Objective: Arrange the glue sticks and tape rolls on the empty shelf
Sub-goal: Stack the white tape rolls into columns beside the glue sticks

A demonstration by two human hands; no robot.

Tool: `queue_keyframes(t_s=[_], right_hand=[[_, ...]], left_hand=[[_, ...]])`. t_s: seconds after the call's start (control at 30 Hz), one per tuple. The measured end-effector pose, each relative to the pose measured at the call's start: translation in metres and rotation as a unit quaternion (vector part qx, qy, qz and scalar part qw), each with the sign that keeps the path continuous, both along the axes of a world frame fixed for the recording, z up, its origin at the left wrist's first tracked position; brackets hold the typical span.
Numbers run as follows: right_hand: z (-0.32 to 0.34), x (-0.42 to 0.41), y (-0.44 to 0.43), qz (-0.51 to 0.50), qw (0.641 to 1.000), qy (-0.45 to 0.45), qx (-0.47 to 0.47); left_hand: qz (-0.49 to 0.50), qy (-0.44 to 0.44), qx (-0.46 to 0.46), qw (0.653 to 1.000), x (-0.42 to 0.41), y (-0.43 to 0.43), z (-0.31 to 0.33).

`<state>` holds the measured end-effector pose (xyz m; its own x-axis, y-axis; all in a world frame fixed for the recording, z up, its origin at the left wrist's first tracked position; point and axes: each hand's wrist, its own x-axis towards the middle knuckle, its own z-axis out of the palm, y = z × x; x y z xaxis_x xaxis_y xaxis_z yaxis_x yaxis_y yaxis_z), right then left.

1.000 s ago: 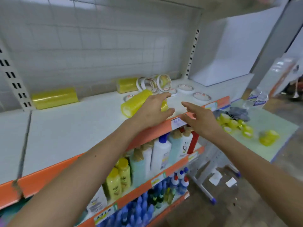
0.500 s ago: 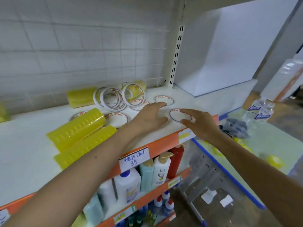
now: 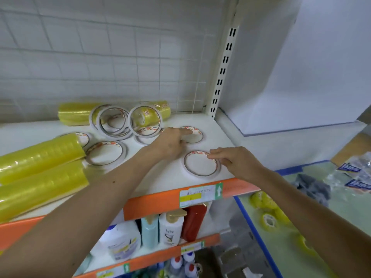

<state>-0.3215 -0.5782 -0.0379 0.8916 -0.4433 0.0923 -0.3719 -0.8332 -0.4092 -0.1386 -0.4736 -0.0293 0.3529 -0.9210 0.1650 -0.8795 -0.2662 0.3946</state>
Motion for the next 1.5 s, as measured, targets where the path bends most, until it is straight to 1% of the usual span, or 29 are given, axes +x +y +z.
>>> queue_keyframes(t_s=[0.1,0.33,0.4,0.47,0.6,0.7,0.8,0.93,1.03,1.13,1.27,1.5], right_hand=[[0.0,0.003,-0.009,0.028,0.999,0.016,-0.031],[0.003,0.0,-0.02,0.051,0.996,0.03,-0.072],[0.002,-0.001,-0.021,0.056,0.995,0.012,-0.08],[-0.002,-0.002,-0.022,0.052,0.994,-0.027,-0.093],[0.0,0.004,-0.015,0.044,0.993,-0.069,-0.086],[0.01,0.015,-0.003,0.033,0.993,-0.078,-0.088],[0.023,0.028,0.011,0.034,0.989,-0.095,-0.109],[0.042,0.055,0.041,0.044,0.983,-0.122,-0.128],[0.05,0.081,0.078,0.074,0.978,-0.14,-0.137],[0.055,0.107,0.125,0.091,0.975,-0.151,-0.137],[0.055,0.145,0.197,0.114,0.972,-0.176,-0.107],[0.049,0.231,0.339,0.181,0.963,-0.169,-0.102]], left_hand=[[-0.007,-0.021,0.023,0.999,0.001,-0.008,-0.004],[0.014,-0.03,0.016,0.999,0.006,-0.021,-0.008],[0.023,-0.026,-0.025,0.999,0.005,-0.019,-0.006],[0.03,-0.029,-0.075,0.996,0.002,-0.013,-0.001],[0.029,-0.041,-0.169,0.984,0.004,0.009,0.013],[0.054,-0.048,-0.207,0.976,0.006,0.031,0.023],[0.06,-0.075,-0.234,0.967,0.012,0.057,0.032],[0.053,-0.094,-0.237,0.966,0.027,0.1,0.044],[0.083,-0.101,-0.237,0.963,0.039,0.141,0.05],[0.098,-0.103,-0.258,0.956,0.054,0.189,0.054],[0.129,-0.112,-0.243,0.955,0.083,0.272,0.052],[0.217,-0.15,-0.201,0.943,0.14,0.442,0.038]])
